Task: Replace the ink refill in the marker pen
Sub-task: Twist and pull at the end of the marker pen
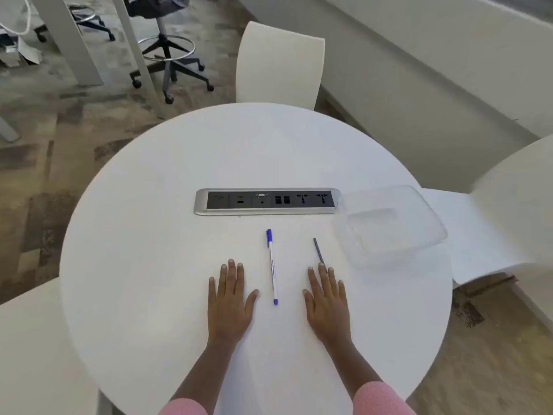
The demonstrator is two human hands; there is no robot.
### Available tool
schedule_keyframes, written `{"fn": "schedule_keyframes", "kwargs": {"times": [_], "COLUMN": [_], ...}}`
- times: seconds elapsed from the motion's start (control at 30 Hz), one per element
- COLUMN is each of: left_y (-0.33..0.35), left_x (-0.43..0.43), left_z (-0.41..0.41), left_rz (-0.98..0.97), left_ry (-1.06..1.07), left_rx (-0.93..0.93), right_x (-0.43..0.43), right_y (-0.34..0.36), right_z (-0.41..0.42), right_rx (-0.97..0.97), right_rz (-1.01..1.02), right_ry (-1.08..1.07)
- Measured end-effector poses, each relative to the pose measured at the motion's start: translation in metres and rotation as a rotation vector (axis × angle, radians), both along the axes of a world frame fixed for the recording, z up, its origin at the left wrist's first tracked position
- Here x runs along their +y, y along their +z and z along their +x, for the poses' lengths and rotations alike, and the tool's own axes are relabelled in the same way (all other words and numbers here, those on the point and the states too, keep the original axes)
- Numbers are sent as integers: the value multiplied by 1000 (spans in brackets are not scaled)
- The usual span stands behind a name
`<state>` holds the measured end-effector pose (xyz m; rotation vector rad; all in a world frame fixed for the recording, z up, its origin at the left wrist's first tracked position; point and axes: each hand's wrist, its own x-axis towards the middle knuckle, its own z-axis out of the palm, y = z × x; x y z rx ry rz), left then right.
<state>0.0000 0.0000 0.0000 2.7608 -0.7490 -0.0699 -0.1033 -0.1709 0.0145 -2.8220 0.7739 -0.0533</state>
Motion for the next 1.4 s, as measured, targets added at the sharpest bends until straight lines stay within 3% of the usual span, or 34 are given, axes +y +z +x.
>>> {"fn": "schedule_keyframes", "kwargs": {"times": [0.47, 0.7, 1.07, 1.17, 1.4], "left_y": [8, 12, 16, 20, 32], "left_x": [3, 5, 5, 2, -18], "left_z": [-4, -3, 4, 8, 15], "left_rz": [41, 27, -28, -30, -154], "left_ry": [20, -3, -39, -105, -435], "left_rx": [90, 113, 102, 56, -245], "right_x": [3, 34, 57, 55, 43], "right_y": [3, 22, 28, 29, 47], "right_z": [0, 8, 21, 22, 21], "right_rx": [-90, -286, -119, -105, -179], "right_rz": [80, 100, 53, 164, 418], "right_ry": [-33, 84, 18, -24, -57]}}
